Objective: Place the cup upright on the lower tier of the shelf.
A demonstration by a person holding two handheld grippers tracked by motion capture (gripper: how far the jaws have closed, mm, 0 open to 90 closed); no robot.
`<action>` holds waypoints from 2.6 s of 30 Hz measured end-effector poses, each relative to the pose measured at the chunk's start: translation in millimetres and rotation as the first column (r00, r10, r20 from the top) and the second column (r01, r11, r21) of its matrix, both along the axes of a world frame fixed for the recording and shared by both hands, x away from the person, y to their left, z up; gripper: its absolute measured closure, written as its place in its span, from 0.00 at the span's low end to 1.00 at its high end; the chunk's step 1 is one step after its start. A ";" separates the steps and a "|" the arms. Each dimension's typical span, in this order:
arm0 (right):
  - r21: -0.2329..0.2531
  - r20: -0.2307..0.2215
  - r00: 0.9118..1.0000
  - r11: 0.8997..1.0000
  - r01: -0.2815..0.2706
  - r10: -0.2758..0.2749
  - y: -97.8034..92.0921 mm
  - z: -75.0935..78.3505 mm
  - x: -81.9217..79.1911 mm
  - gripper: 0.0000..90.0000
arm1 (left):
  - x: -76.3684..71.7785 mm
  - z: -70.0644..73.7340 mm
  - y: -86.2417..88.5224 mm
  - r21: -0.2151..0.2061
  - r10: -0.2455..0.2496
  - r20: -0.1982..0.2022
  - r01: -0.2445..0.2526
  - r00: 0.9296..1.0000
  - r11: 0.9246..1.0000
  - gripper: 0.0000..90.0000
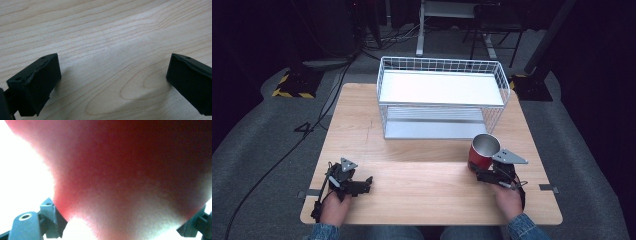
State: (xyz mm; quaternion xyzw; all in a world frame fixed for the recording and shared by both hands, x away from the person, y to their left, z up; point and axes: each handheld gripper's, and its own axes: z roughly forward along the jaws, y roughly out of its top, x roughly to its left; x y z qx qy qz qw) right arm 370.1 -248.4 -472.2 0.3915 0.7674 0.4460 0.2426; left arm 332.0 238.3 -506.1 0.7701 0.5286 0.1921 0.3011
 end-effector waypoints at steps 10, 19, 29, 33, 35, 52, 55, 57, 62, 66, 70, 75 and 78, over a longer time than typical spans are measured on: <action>0.009 -0.005 1.000 1.000 -0.020 0.020 18.5 14.7 19.4 0.19 | -1.6 0.0 0.5 -0.002 0.012 -0.004 -0.012 1.000 1.000 0.00; 0.012 -0.009 1.000 1.000 -0.028 0.028 35.7 22.9 41.5 0.19 | 0.1 0.0 0.4 -0.003 0.014 -0.003 -0.014 1.000 1.000 0.00; 0.037 -0.021 1.000 0.999 -0.021 0.022 57.8 24.2 66.0 0.19 | 1.2 0.0 0.5 -0.002 0.014 -0.003 -0.014 1.000 1.000 0.00; 0.035 -0.023 0.999 0.999 -0.022 0.022 66.6 22.3 74.6 0.19 | 1.2 0.1 0.5 -0.002 0.014 -0.003 -0.014 1.000 1.000 0.00; 0.038 -0.022 1.000 0.999 -0.016 0.017 71.3 21.9 78.7 0.19 | 1.2 0.1 0.5 -0.002 0.014 -0.003 -0.014 1.000 1.000 0.00; 0.029 0.000 1.000 1.000 -0.002 0.002 96.0 14.7 110.6 0.19 | 1.2 0.1 0.5 -0.002 0.014 -0.003 -0.014 1.000 1.000 0.00; 0.031 0.006 1.000 1.000 0.003 -0.004 97.2 12.5 115.7 0.19 | 1.2 0.1 0.5 -0.002 0.014 -0.003 -0.014 1.000 1.000 0.00; 0.026 0.015 1.000 1.000 0.009 -0.010 98.5 11.4 118.4 0.19 | 1.3 0.0 0.5 -0.003 0.014 -0.003 -0.014 1.000 1.000 0.00; 0.033 0.026 0.999 0.999 0.020 -0.021 101.5 8.3 124.8 0.19 | 1.3 0.1 0.6 -0.002 0.013 -0.003 -0.013 1.000 1.000 0.00; 0.031 0.040 0.999 0.999 0.024 -0.025 106.0 6.2 130.3 0.19 | 1.4 0.1 0.6 -0.002 0.013 -0.003 -0.013 1.000 1.000 0.00; 0.029 0.042 0.999 0.999 0.030 -0.031 111.5 4.1 135.4 0.19 | 1.7 0.1 0.7 -0.001 0.011 -0.003 -0.011 1.000 1.000 0.00; 0.037 0.052 0.998 0.999 0.036 -0.037 117.3 1.3 141.6 0.19 | 1.5 0.1 1.0 -0.004 0.011 -0.003 -0.011 1.000 1.000 0.00; 0.044 0.047 0.998 0.998 0.043 -0.045 120.7 -1.3 145.4 0.19 | 1.4 0.1 1.1 -0.004 0.010 -0.002 -0.010 1.000 1.000 0.00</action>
